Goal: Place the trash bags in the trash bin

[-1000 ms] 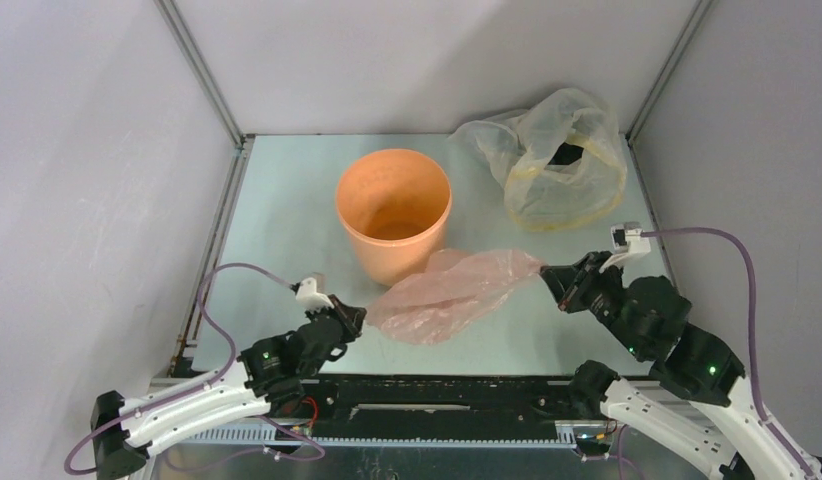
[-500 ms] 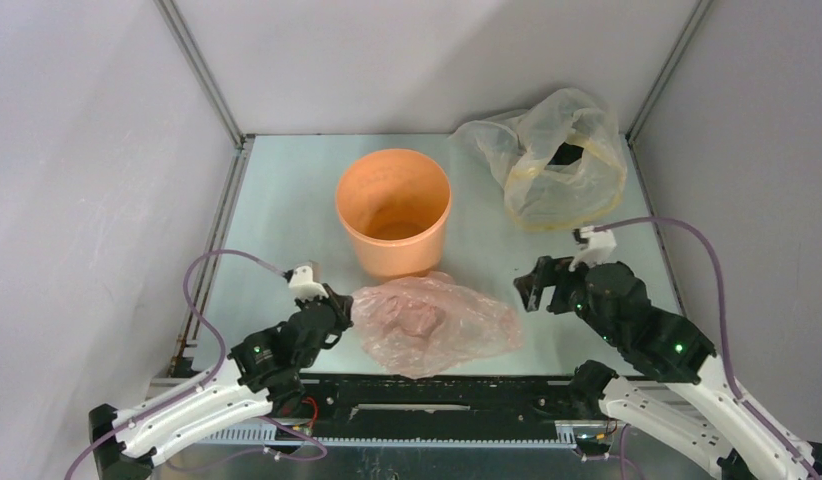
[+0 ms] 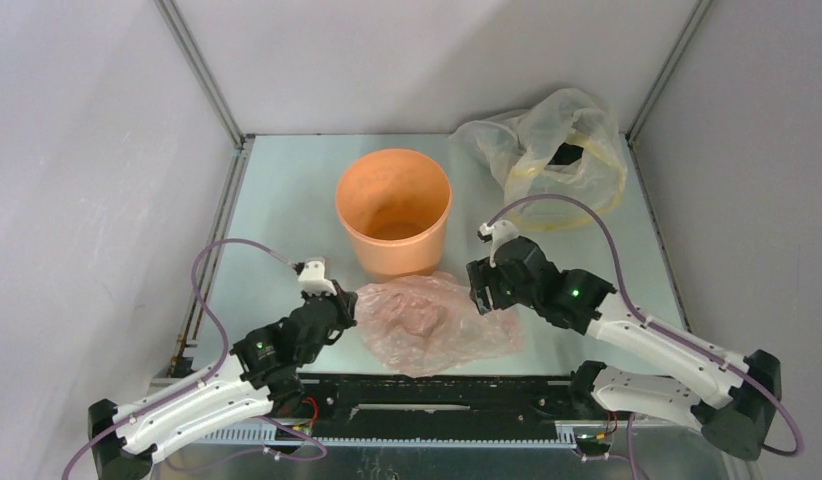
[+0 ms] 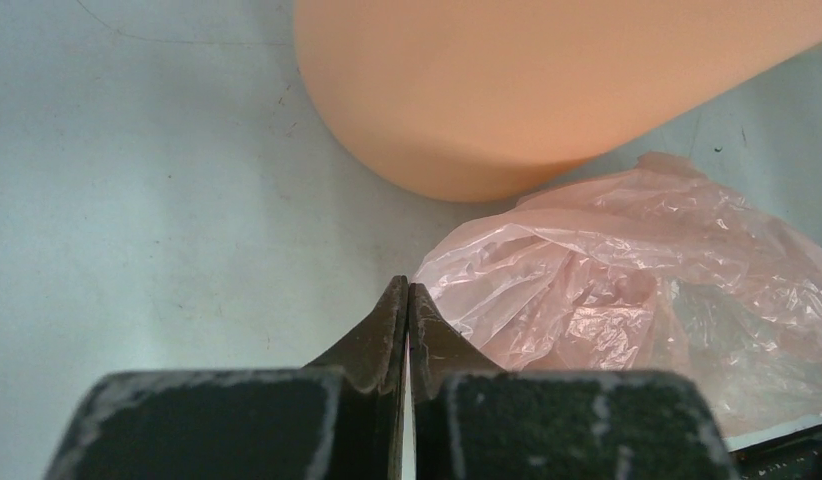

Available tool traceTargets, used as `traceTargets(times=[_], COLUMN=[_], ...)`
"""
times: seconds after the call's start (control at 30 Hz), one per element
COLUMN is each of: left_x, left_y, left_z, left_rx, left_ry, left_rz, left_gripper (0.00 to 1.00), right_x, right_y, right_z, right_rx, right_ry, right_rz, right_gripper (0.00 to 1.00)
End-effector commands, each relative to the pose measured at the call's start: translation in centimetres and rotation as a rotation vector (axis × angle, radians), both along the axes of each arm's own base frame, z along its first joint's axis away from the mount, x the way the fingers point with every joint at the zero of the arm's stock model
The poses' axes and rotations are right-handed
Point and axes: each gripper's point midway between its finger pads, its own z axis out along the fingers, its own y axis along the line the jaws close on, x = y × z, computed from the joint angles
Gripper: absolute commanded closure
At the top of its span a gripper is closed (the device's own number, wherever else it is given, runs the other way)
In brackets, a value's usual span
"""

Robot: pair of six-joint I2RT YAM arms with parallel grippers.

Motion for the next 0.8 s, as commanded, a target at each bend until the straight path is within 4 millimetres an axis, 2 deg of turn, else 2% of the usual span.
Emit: traceTargets(times=[0.0, 0.13, 0.3, 0.43, 0.57, 0.63, 0.77], left_x=[0.7, 0.8, 1.0, 1.2, 1.3, 1.3, 1.3], left_y=[-0.5, -0.5, -0.2, 0.8, 0.9, 0.9, 0.1], left_z=[2.7, 2.5, 1.8, 1.0, 0.6, 0.8, 1.4], left_rx=[-0.022, -0.012, 0.025, 0.045, 0.048, 0.044, 0.02], left_ry=[-0.056, -0.052, -0.041, -0.027, -0.02, -0.022, -0.032], left_rz=[-0.006, -0.003, 0.014, 0.073, 0.083, 0.081, 0.046], left_gripper=[0.97, 0.97, 0.97, 0.97, 0.98, 0.98, 0.98], right_x=[1.4, 0.8, -1.0, -1.8, -2.1, -2.0, -2.1], right_y=[-1.3, -2.6, -2.7, -1.5, -0.3, 0.2, 1.5], right_z=[-1.3, -2.9, -3.7, -3.8, -4.6, -4.9, -4.5], right_rx=[-0.027, -0.025, 0.092, 0.23, 0.314, 0.322, 0.36], right_ry=[-0.001, 0.025, 0.069, 0.128, 0.184, 0.193, 0.202], right_rz=[-0.139, -0.177, -0.121, -0.059, 0.014, 0.044, 0.104], right_gripper=[0.33, 0.32, 0.18, 0.08, 0.05, 0.08, 0.33])
